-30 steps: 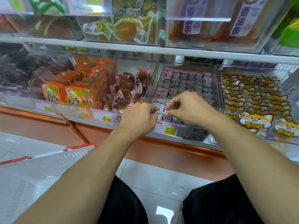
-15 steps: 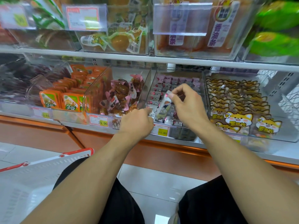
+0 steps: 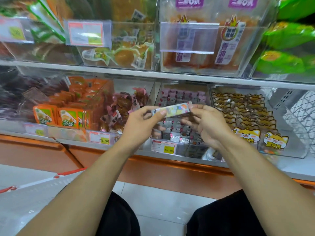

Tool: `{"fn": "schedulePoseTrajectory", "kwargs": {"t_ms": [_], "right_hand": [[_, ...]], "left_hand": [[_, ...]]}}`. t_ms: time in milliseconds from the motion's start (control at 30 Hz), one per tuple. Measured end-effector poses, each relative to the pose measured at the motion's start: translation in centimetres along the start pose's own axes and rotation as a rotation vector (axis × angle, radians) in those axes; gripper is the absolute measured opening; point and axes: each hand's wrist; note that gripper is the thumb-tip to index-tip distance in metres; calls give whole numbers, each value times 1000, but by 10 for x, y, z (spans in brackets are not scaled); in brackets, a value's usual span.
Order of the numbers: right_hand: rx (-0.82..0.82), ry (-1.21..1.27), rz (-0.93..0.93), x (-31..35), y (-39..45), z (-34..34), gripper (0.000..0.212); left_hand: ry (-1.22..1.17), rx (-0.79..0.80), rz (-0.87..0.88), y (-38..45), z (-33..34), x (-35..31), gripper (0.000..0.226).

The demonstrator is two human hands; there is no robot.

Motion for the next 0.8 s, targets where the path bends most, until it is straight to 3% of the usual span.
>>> {"fn": "schedulePoseTrajectory", "kwargs": {"t_ms": [167,300,433,667,800], "right_hand": [[297,-392,-132,0,-5,-27,48],[180,-634,-285,8,-11,-29,39],[264,-771,-301,14,-8,-42,34],[177,-734,-411,12,-4,-48,10],[254,-487,-340,15,-1,-47,5]], "left_hand": [[57,45,-111,4,-4,5,37],[63,127,-155,-1,0,2,42],[-49,117,-226,-2,1,-2,34],[8,128,-249,-5,-8,-14,36],[-71,109,-346,10,-15,-26,42]]}}
Point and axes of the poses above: each hand's wrist, its own y-axis towards the middle knuckle, its own z-axis out of the palm, x = y × z, and after that the axes turned 3 degrees about -y, right-handed
